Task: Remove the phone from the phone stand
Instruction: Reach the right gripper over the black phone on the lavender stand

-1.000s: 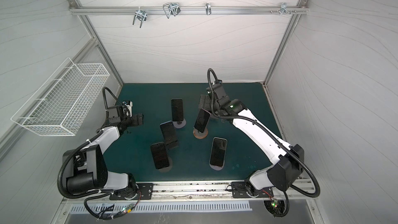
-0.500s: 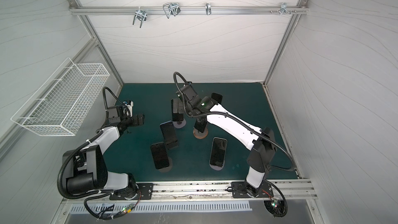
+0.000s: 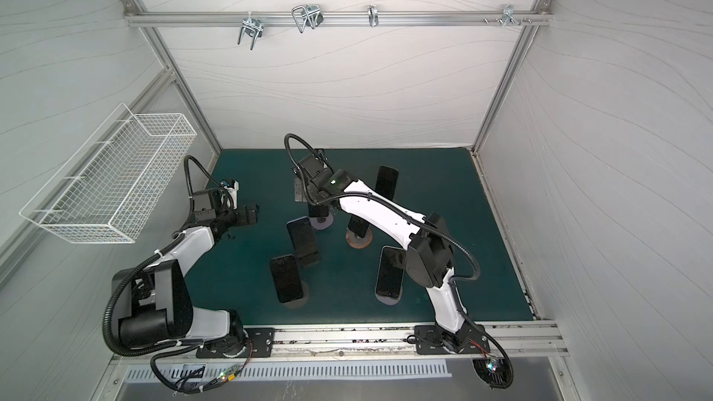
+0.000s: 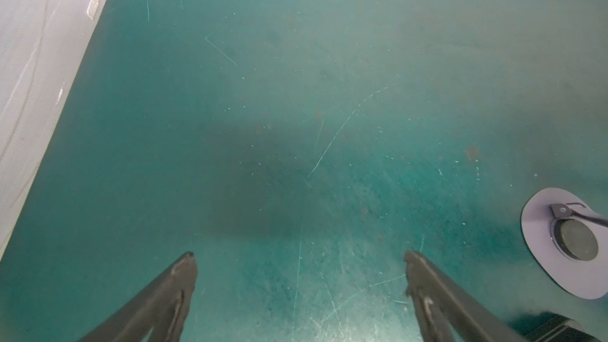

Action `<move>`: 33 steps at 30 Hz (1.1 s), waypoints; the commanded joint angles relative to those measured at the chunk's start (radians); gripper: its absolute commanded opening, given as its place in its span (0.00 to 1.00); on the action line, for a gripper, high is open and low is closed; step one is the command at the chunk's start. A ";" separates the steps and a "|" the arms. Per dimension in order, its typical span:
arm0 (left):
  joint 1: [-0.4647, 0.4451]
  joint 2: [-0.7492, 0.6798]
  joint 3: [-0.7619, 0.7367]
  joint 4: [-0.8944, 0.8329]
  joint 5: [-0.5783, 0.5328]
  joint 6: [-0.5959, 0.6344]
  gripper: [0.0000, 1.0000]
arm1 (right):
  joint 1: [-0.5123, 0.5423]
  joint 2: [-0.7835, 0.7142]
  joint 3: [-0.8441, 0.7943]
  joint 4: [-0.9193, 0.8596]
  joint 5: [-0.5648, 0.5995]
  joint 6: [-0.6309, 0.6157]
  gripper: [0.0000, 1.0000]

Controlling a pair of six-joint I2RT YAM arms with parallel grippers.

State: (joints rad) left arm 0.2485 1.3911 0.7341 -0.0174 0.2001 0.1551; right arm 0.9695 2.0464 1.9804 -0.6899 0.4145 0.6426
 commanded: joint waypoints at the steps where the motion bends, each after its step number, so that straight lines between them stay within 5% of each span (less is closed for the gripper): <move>1: 0.005 -0.006 0.019 0.025 0.007 0.015 1.00 | 0.011 0.042 0.044 -0.051 0.043 0.020 0.99; 33: 0.004 0.000 0.027 0.017 0.015 0.021 1.00 | 0.008 0.280 0.219 -0.065 0.150 0.035 0.99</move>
State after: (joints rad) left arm 0.2485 1.3911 0.7341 -0.0177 0.2008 0.1574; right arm 0.9703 2.2997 2.1746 -0.7406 0.5362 0.6559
